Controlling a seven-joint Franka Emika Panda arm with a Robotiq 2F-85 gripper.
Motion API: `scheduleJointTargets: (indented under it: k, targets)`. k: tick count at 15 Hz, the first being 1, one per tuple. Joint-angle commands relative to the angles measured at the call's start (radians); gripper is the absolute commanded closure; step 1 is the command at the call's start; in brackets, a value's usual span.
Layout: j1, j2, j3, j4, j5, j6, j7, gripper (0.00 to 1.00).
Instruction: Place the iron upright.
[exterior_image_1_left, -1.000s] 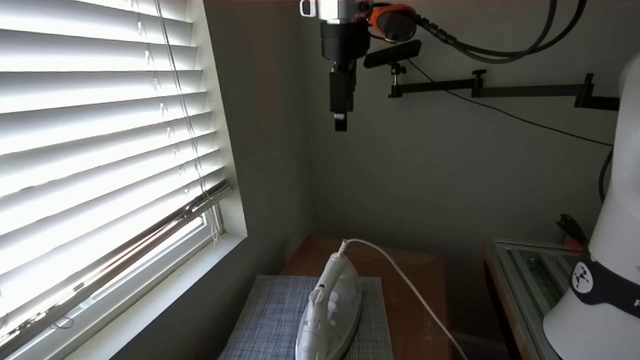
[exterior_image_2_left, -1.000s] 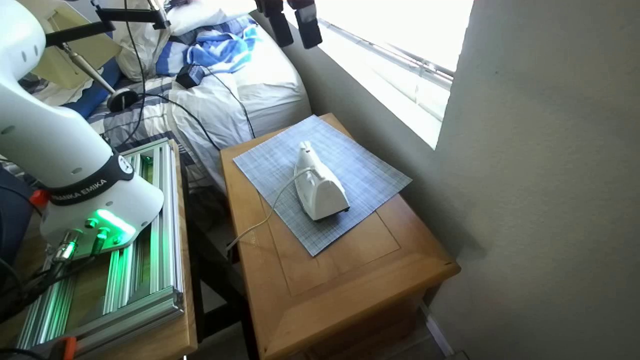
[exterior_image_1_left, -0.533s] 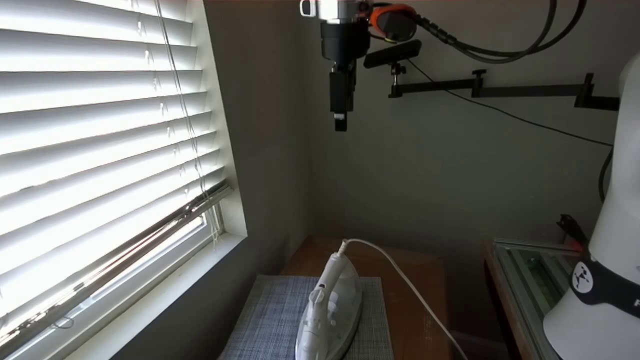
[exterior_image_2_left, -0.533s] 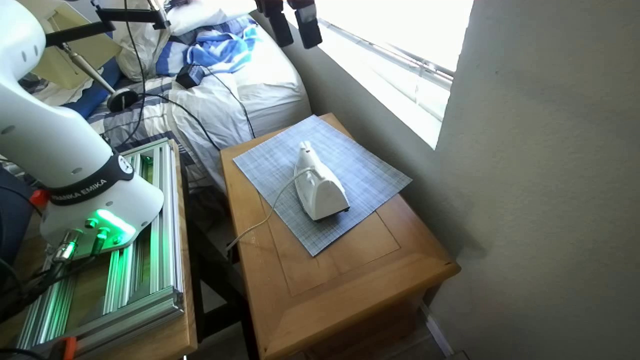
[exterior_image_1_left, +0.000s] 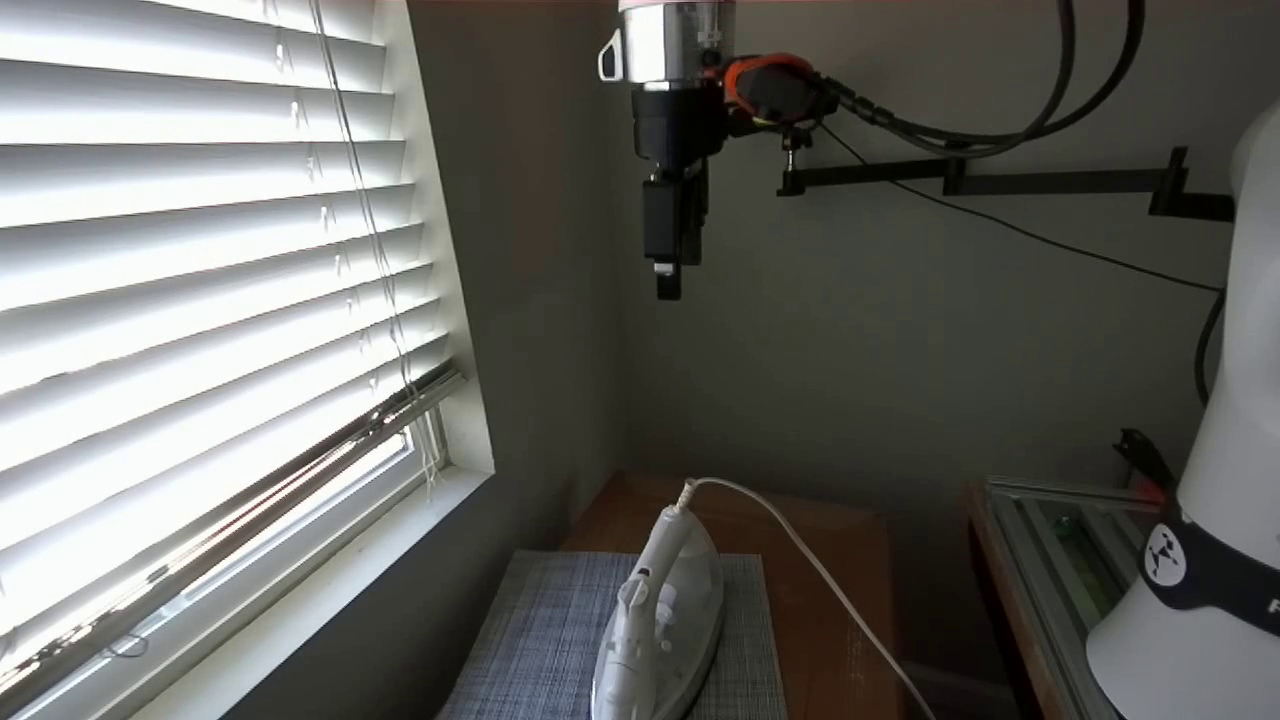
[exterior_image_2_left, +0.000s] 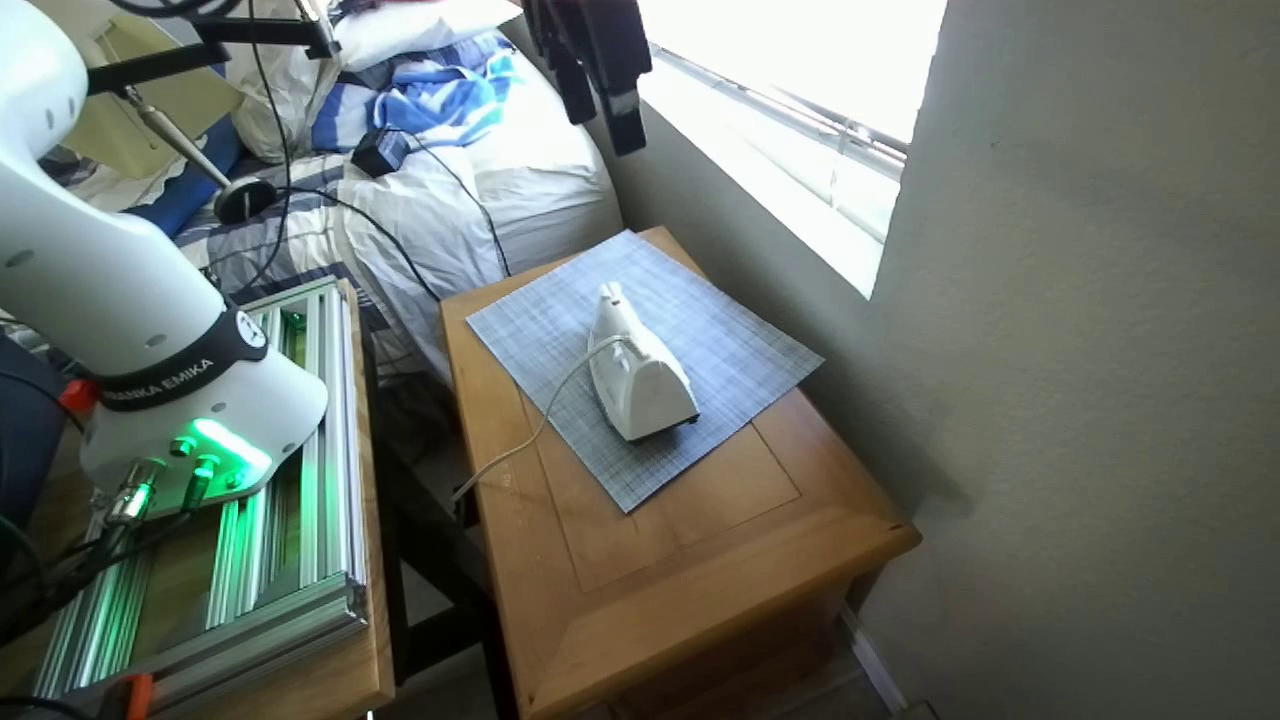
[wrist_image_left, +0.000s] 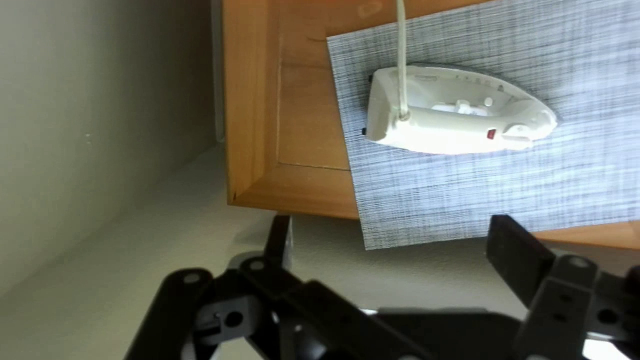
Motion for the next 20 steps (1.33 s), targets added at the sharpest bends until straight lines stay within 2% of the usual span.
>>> scheduleJointTargets:
  k: [1,4,9,10,13,18,20]
  targets:
    - [0.046,0.109,-0.030,0.007,0.175,0.061,0.028,0.00]
    - [0.038,0.183,-0.002,-0.009,0.243,0.189,0.142,0.00]
    - [0.024,0.324,0.051,0.009,0.211,0.325,0.372,0.00]
    - [0.024,0.255,0.033,-0.015,0.213,0.280,0.302,0.00]
    - [0.028,0.309,0.048,-0.008,0.211,0.314,0.349,0.00]
    - [0.028,0.315,0.047,-0.002,0.211,0.316,0.353,0.00]
    - [0.048,0.324,0.056,-0.007,0.267,0.318,0.362,0.00]
